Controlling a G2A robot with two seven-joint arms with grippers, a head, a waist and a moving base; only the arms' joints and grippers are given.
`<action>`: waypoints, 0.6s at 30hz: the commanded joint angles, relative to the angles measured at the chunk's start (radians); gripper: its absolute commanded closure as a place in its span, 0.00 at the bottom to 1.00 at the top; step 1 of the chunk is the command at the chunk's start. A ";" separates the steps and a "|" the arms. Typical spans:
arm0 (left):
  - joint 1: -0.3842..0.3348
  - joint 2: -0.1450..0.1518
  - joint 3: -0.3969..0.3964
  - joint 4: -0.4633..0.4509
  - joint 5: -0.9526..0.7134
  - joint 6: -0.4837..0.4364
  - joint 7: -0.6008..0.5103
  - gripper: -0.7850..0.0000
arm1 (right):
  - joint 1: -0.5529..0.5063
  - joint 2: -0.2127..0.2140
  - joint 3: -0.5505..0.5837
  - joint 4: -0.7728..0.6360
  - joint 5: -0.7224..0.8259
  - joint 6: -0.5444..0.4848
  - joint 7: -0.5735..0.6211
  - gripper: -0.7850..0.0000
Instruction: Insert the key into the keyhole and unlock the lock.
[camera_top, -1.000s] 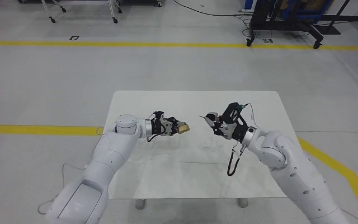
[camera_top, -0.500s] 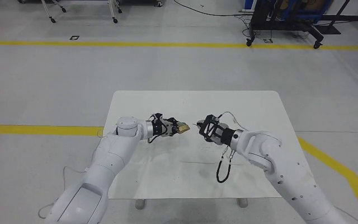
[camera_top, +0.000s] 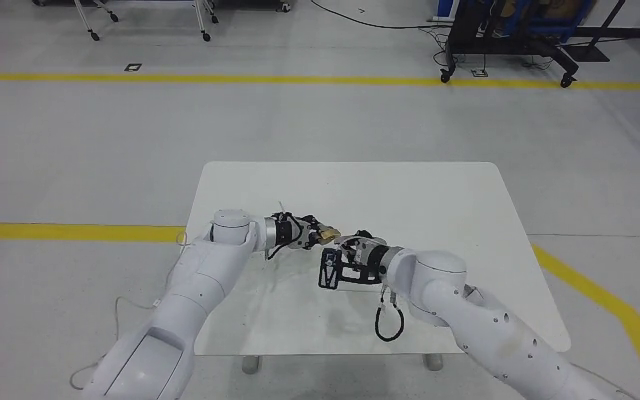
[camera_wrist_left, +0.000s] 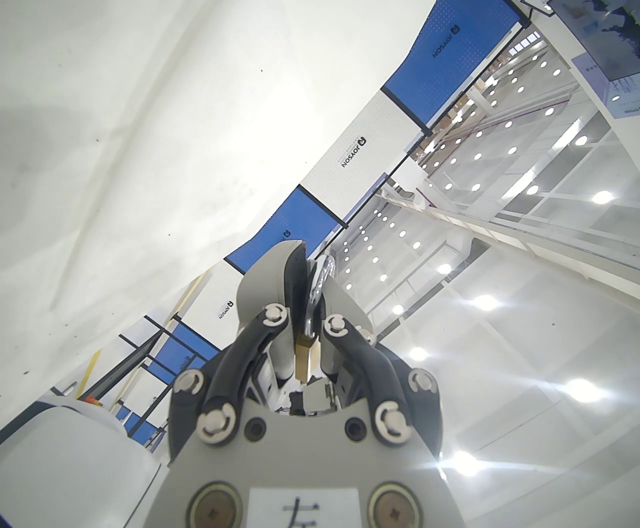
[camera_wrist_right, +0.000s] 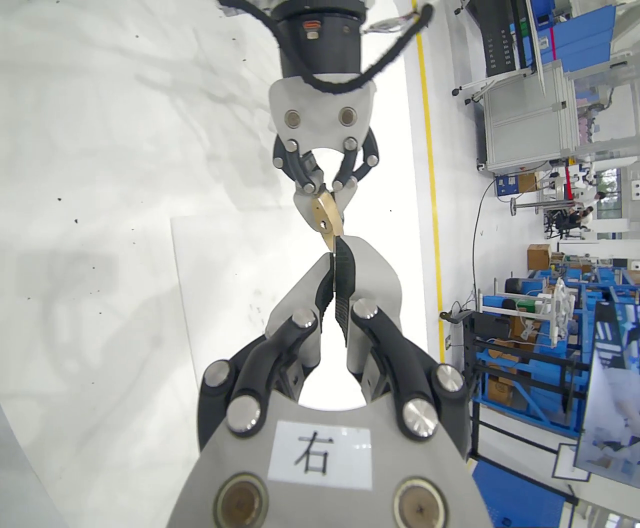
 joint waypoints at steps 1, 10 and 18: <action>0.000 -0.001 0.000 0.001 -0.001 0.002 0.004 1.00 | 0.007 -0.005 -0.016 0.001 -0.014 -0.005 0.014 1.00; -0.003 -0.004 0.008 0.009 0.000 0.024 0.012 1.00 | 0.045 -0.031 -0.073 0.028 -0.040 -0.021 0.074 1.00; -0.009 -0.007 0.017 0.018 0.006 0.038 0.012 1.00 | 0.078 -0.060 -0.123 0.058 -0.065 -0.004 0.159 1.00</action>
